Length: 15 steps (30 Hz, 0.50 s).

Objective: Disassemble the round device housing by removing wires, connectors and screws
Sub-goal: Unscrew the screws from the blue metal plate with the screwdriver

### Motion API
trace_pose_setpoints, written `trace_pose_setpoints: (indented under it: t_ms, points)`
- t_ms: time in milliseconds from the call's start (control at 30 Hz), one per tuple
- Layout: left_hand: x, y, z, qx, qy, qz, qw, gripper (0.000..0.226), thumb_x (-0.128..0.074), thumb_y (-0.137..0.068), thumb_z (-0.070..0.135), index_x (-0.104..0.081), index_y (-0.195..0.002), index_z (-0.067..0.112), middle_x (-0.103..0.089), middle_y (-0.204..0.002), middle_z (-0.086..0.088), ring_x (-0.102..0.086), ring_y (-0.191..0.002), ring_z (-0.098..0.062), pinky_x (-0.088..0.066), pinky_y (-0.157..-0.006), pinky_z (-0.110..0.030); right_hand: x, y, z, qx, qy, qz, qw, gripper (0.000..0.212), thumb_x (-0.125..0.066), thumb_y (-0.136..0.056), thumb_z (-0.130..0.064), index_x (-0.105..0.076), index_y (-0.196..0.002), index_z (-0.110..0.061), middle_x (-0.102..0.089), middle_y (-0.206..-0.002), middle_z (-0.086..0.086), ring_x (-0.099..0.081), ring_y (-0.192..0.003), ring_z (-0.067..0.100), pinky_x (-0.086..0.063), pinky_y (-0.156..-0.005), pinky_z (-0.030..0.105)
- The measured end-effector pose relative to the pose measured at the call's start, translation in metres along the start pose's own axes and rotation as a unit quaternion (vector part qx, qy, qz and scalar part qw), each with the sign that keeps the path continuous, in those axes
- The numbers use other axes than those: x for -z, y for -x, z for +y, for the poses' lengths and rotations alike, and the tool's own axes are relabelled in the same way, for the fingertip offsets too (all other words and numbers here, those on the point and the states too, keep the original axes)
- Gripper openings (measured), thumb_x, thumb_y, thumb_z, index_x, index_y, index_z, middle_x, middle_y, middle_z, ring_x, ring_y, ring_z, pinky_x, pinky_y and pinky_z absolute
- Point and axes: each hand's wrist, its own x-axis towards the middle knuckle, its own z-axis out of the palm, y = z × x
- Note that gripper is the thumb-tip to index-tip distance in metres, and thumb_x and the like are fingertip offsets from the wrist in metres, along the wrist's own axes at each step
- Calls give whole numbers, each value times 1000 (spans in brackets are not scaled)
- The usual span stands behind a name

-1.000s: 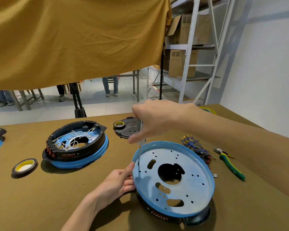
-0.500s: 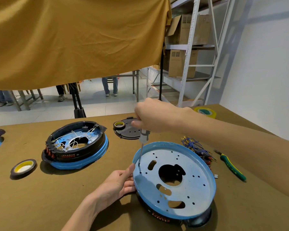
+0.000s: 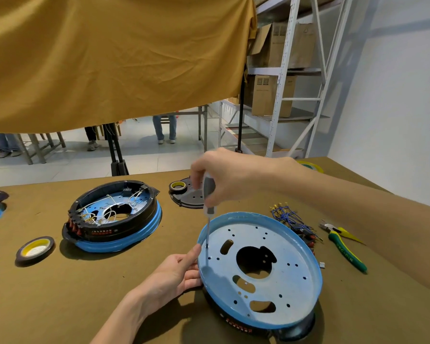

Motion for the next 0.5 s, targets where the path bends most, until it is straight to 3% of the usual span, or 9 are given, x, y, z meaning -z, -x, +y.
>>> trace_pose_setpoints:
  t_ms: [67, 133, 200, 233, 300, 400, 467, 500]
  points:
    - [-1, 1, 1, -1, -4, 2, 1000, 80, -72, -74, 59, -61, -129, 2, -74, -121, -16, -71, -115, -30, -57, -100, -44, 3, 2, -1, 28, -37, -39, 998, 42, -84, -78, -15, -63, -114, -21, -62, -105, -4, -61, -93, 15, -55, -73, 29]
    - [-2, 1, 1, 0, -4, 3, 1000, 81, -72, -72, 60, -61, -128, 3, -75, -120, -16, -72, -114, -30, -56, -102, -45, -2, 2, -3, 4, 17, -27, 999, 41, -83, -82, -32, -57, -113, -20, -60, -102, -2, -59, -86, 17, -51, -65, 29]
    - [-2, 1, 1, 1, -3, 2, 1000, 81, -72, -72, 60, -61, -129, 3, -74, -121, -16, -72, -114, -30, -55, -103, -45, -6, 0, -4, -36, 113, 23, 993, 45, -66, -90, -61, -57, -93, -16, -59, -81, 0, -56, -66, 16, -40, -52, 29]
    - [-2, 2, 1, 1, -1, 2, 1000, 81, -72, -72, 60, -61, -129, 3, -74, -121, -16, -71, -115, -30, -56, -102, -44, -7, -2, -5, -51, 136, 44, 988, 53, -56, -93, -66, -56, -81, -15, -58, -71, 1, -54, -59, 16, -37, -49, 28]
    - [-2, 1, 1, 4, 1, 4, 1000, 82, -73, -70, 60, -62, -128, 3, -74, -121, -16, -72, -114, -30, -59, -97, -41, -7, -5, -5, -49, 129, 45, 989, 49, -53, -99, -58, -60, -79, -14, -60, -70, 2, -59, -62, 20, -40, -49, 28]
    - [-2, 1, 1, 1, -1, 12, 1000, 85, -76, -68, 62, -62, -128, 3, -75, -119, -16, -72, -112, -30, -61, -92, -38, 3, -3, -4, -10, 21, -11, 1000, 13, -70, -93, -27, -59, -100, -22, -63, -94, -1, -63, -86, 20, -48, -63, 29]
    - [-2, 2, 1, 4, 4, 15, 1000, 91, -84, -63, 63, -62, -127, 2, -75, -118, -18, -73, -111, -32, -62, -89, -38, 8, 1, -4, 1, -2, -47, 999, 27, -73, -88, -17, -55, -105, -28, -62, -101, -2, -62, -92, 20, -56, -72, 37]
    - [-1, 3, 2, 10, 10, 11, 1000, 95, -89, -58, 62, -63, -126, 1, -74, -118, -20, -73, -110, -33, -63, -87, -37, 7, 2, -3, -6, 6, -51, 999, 30, -74, -88, -23, -54, -110, -27, -61, -102, -1, -61, -92, 20, -57, -74, 38]
